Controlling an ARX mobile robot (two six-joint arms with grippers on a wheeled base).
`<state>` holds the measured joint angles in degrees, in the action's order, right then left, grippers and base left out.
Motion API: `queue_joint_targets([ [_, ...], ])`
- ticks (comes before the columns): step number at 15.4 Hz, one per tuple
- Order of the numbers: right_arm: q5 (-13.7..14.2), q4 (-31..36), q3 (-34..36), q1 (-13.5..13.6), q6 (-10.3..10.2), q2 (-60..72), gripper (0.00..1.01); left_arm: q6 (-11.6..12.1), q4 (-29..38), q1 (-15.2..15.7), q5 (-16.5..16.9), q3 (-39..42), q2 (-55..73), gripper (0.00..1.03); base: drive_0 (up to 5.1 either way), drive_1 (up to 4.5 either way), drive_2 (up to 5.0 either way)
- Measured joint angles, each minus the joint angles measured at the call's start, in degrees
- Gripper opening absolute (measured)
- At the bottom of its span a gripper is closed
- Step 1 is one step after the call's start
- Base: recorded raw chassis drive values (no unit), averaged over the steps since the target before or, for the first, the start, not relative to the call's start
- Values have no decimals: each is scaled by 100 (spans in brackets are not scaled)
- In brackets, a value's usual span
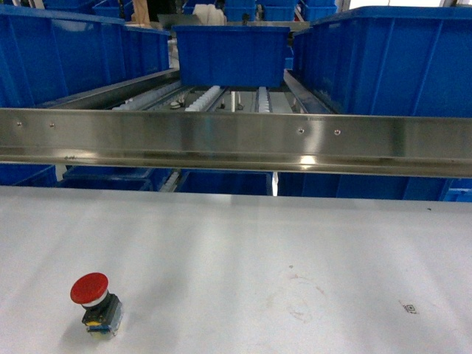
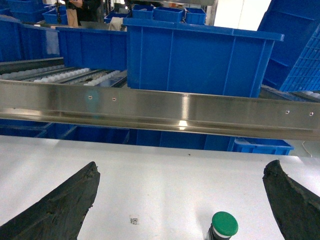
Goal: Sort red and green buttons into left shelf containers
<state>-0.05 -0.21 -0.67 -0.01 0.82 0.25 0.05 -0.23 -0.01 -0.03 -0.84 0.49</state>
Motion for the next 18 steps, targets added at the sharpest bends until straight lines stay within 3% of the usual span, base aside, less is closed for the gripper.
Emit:
queue_joint_targets([
  [2,0,0,0,0,0,0,98,4,31,15,24,0,13,98,0,0,0],
  [3,13,87,0,24,7,37,98,35,457,267,350,-11,227,98,0,0,0],
  [4,227,2127,-136,144,131,2079,98,164,2334,1084,1119,-468,2295,98,0,0,0],
  [5,389,3864,-640,28,308,4487,98,234,3976,824,1362,-1091,4664,98,0,0,0],
  [6,544,4616,-822,-90,365,5864,98,192,4352,507,1246,-1335,5930,98,0,0,0],
  [8,555,5132,-1093,-345,372,6857,98,208,4673,7,986,-1742,6784,98,0,0,0],
  [9,535,5445,-1246,-555,396,7346,98,219,4581,-258,927,-1941,7073,98,0,0,0],
  [11,439,5431,-1394,-809,487,7656,98,334,4251,-551,682,-2170,7283,98,0,0,0],
  [12,140,5189,-1401,-1071,507,7622,98,393,4227,-612,640,-2188,7289,98,0,0,0],
  [13,133,5233,-1399,-1141,509,7595,98,437,4227,-597,595,-2188,7287,98,0,0,0],
  [16,20,5313,-1381,-1132,527,7562,98,472,4225,-577,579,-2188,7274,98,0,0,0],
  [18,-247,5729,-1244,-1158,579,8144,98,476,4229,-577,579,-2188,7274,98,0,0,0],
])
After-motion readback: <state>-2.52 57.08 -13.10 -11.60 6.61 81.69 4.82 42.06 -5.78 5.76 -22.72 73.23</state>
